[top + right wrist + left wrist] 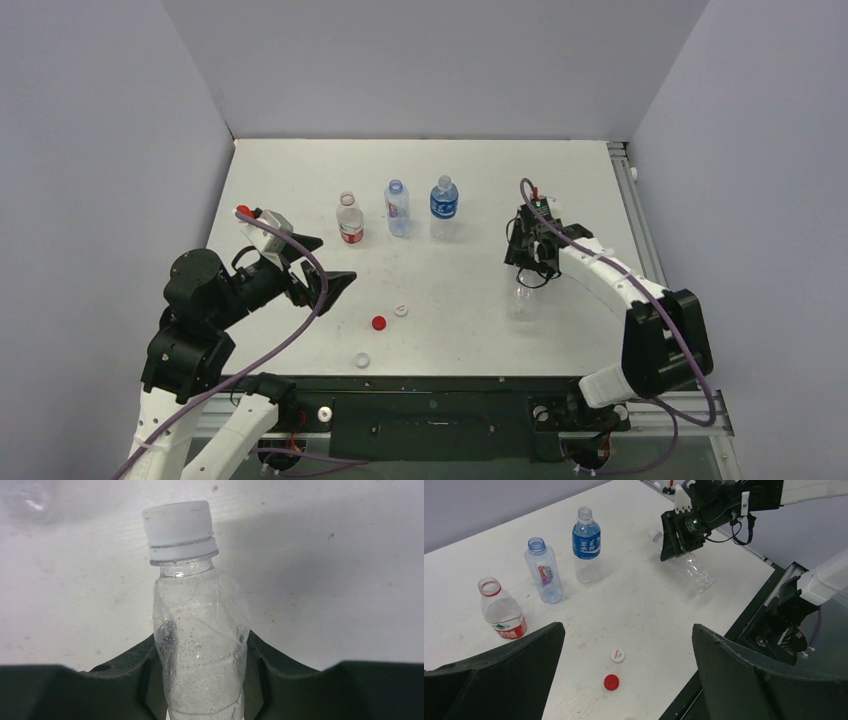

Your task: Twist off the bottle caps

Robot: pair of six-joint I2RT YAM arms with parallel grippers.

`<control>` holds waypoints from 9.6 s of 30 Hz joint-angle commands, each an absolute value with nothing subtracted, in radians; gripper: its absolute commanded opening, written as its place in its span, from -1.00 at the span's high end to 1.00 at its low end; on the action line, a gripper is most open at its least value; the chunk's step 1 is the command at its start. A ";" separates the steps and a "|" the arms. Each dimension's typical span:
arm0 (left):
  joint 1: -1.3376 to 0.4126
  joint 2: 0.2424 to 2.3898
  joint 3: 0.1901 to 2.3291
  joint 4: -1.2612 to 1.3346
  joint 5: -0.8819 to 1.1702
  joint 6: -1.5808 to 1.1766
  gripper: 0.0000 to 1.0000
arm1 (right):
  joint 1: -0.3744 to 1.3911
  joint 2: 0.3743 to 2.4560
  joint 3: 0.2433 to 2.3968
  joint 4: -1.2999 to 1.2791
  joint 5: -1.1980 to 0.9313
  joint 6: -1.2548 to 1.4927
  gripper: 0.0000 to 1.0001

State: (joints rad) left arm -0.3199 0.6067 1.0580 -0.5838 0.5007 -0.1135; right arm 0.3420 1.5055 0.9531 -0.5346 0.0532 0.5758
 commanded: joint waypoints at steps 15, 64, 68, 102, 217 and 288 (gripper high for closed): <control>-0.324 0.637 1.007 -0.230 0.891 -0.456 -0.93 | 1.074 1.129 1.356 -0.105 0.428 0.567 0.31; -0.323 0.562 1.024 -0.376 0.689 0.119 0.68 | 1.336 1.568 2.201 -0.546 0.371 0.481 -0.46; -0.323 0.572 1.029 -0.391 0.688 0.116 0.69 | 1.333 1.591 2.214 -0.557 0.321 0.468 -0.39; -0.324 0.630 1.077 -0.245 0.752 -0.152 -0.93 | 1.394 1.615 2.155 -0.487 0.418 0.378 1.00; -0.324 0.596 1.054 -0.402 0.550 0.032 0.72 | 1.349 1.713 2.364 -0.626 0.397 0.396 -0.19; -0.325 0.544 1.013 -0.336 0.682 -0.007 0.75 | 1.370 1.633 2.195 -0.487 0.404 0.330 0.90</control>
